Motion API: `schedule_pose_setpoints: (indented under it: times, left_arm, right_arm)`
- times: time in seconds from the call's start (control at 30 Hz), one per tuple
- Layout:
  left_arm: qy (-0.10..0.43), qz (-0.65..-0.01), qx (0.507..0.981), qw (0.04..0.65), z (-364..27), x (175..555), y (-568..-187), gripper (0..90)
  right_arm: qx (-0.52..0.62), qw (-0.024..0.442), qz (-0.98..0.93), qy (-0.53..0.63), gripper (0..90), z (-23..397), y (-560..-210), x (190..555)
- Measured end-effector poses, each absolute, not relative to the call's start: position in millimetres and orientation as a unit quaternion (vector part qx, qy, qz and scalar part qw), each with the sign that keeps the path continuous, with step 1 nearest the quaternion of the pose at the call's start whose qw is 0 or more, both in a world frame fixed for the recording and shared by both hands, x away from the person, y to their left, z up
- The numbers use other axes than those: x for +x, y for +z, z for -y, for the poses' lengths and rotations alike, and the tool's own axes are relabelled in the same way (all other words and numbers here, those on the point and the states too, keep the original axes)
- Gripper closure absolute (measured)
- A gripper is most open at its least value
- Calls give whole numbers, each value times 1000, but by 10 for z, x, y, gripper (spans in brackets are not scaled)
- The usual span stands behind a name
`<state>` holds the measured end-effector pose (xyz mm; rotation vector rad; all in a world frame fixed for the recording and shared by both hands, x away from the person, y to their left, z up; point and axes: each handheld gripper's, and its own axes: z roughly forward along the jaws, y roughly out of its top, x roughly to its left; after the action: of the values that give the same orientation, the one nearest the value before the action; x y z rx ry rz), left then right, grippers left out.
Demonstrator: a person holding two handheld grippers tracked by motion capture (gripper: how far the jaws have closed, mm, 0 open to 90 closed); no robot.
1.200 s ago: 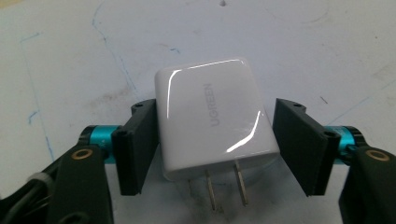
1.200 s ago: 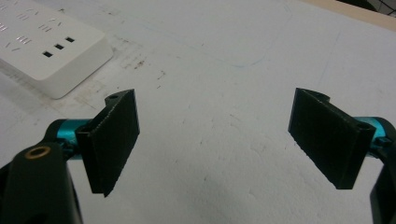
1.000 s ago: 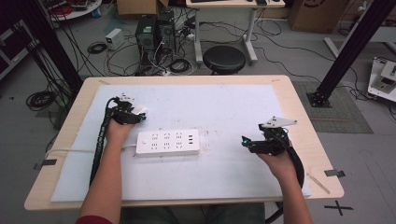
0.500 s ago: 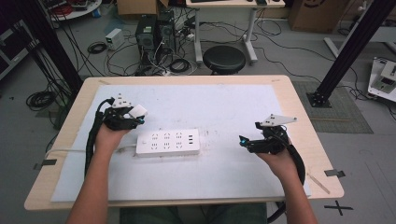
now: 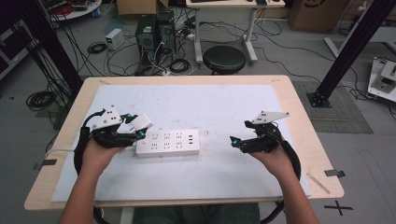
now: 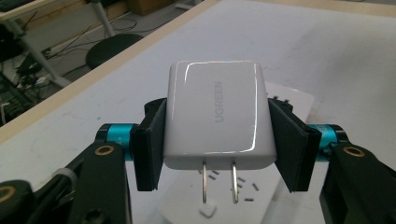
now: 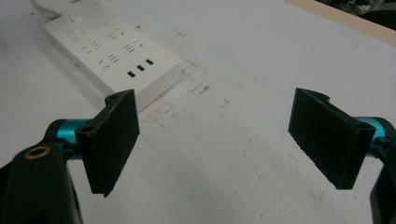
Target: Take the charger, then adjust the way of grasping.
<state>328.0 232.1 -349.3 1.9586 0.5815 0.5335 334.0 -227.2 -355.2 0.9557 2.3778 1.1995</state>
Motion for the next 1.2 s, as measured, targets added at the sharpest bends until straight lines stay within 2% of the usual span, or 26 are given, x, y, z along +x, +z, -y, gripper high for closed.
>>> schedule_pose_setpoints:
  times: [0.3,0.43,0.57,0.73,0.93,1.2]
  left_arm:
    - [193,-184,822,503,-2115,3191,-3565,424]
    - [194,-152,829,502,-1921,3153,-3675,424]
    - [197,-132,832,501,-1777,3119,-3767,424]
    - [206,-102,830,508,-1582,3051,-3883,424]
    - [230,-78,824,512,-1417,2968,-4009,424]
    - [267,-33,822,502,-1243,2834,-4113,425]
  right_arm:
    - [322,137,-834,426,165,2179,-3516,3266]
    - [321,95,-831,444,165,2069,-3538,3229]
    - [317,81,-832,448,165,1999,-3568,3225]
    - [314,-1,-819,481,166,1796,-3747,3237]
    - [308,-42,-821,479,166,1584,-3923,3231]
    - [312,-130,-786,518,166,1461,-4023,3291]
